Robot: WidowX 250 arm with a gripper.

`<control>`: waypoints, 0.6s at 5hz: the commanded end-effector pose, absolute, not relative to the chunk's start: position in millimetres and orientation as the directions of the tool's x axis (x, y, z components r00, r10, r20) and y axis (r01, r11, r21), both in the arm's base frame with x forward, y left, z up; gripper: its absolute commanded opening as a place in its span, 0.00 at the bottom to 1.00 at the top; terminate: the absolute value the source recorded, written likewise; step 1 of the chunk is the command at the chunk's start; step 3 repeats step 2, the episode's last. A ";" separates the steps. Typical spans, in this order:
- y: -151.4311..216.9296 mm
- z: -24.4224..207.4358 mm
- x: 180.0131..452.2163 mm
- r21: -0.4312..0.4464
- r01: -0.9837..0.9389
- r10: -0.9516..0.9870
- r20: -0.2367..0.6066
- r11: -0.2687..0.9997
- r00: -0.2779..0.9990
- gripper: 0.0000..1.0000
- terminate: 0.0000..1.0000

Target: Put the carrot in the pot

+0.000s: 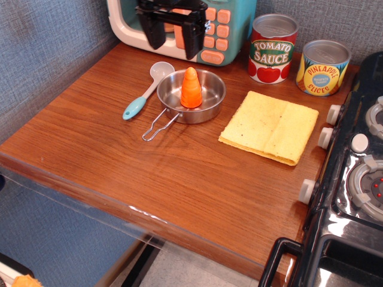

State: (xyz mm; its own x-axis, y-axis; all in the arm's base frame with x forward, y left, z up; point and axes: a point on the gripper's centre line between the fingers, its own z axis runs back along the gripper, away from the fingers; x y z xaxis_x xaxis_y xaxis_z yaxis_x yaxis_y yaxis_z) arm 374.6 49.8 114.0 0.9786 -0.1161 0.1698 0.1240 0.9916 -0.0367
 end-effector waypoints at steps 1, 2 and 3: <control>54.4 129.0 365.8 -0.022 0.101 -0.095 0.188 0.995 0.978 1.00 0.00; 54.4 129.0 365.8 -0.022 0.101 -0.095 0.188 0.995 0.978 1.00 1.00; 54.4 129.0 365.8 -0.022 0.101 -0.095 0.188 0.995 0.978 1.00 1.00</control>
